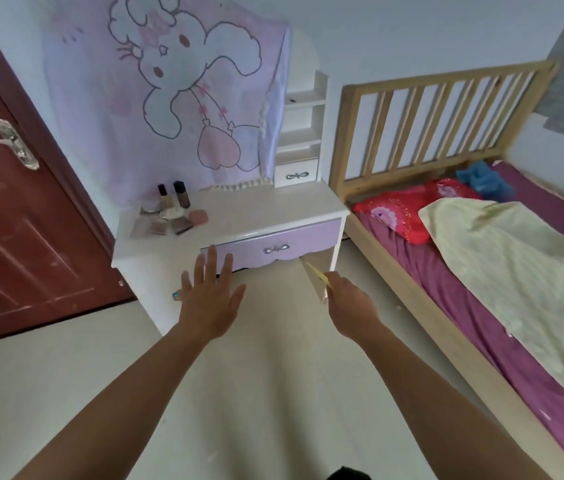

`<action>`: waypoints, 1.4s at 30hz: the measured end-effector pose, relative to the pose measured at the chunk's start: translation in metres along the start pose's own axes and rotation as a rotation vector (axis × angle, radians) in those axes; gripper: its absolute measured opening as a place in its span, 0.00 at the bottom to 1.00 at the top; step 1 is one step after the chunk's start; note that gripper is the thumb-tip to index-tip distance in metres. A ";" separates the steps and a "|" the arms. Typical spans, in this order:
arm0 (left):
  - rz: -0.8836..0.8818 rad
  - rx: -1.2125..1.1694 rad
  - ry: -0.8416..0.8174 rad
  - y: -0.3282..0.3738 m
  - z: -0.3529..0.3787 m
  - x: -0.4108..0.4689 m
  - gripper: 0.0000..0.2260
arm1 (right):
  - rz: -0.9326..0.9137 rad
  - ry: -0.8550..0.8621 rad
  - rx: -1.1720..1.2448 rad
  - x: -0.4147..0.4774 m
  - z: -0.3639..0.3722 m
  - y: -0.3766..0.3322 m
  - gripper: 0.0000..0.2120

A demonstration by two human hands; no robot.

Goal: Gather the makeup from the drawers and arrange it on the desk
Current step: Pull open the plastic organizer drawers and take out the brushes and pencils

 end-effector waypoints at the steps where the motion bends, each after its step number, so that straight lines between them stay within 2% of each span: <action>1: 0.003 0.006 -0.007 -0.004 0.008 0.023 0.37 | 0.007 -0.011 0.014 0.024 0.006 0.003 0.12; 5: -0.008 0.026 -0.046 -0.019 0.040 0.119 0.38 | 0.016 -0.035 0.093 0.134 0.041 0.013 0.11; 10: -0.097 0.070 -0.115 -0.051 0.065 0.235 0.34 | -0.033 -0.103 0.209 0.274 0.076 0.003 0.13; 13: -0.175 0.070 -0.101 -0.077 0.057 0.295 0.35 | -0.089 -0.168 0.239 0.356 0.088 -0.021 0.12; 17: -0.242 0.048 -0.069 -0.119 0.057 0.351 0.30 | -0.116 -0.222 0.298 0.442 0.103 -0.061 0.14; 22: -0.275 0.029 -0.173 -0.193 0.106 0.405 0.37 | -0.147 -0.332 0.325 0.524 0.156 -0.115 0.17; 31: -0.132 -0.013 -0.417 -0.308 0.213 0.509 0.36 | 0.006 -0.501 0.263 0.626 0.288 -0.199 0.16; 34: -0.090 -0.044 -0.415 -0.332 0.236 0.522 0.36 | 0.010 -0.585 0.208 0.644 0.336 -0.231 0.15; 37: -0.031 -0.054 -0.405 -0.341 0.251 0.524 0.30 | 0.036 -0.640 0.143 0.653 0.369 -0.247 0.15; 42: 0.022 -0.025 -0.382 -0.347 0.257 0.526 0.29 | 0.120 -0.647 0.154 0.658 0.377 -0.247 0.21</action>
Point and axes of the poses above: each hand's wrist, its own x-axis towards the middle knuckle, its own z-axis out of the palm, y = z × x, the point moved 9 cm from there along x, towards the middle knuckle, and after that the axes turned 1 degree about -z, right-handed, at the moved point
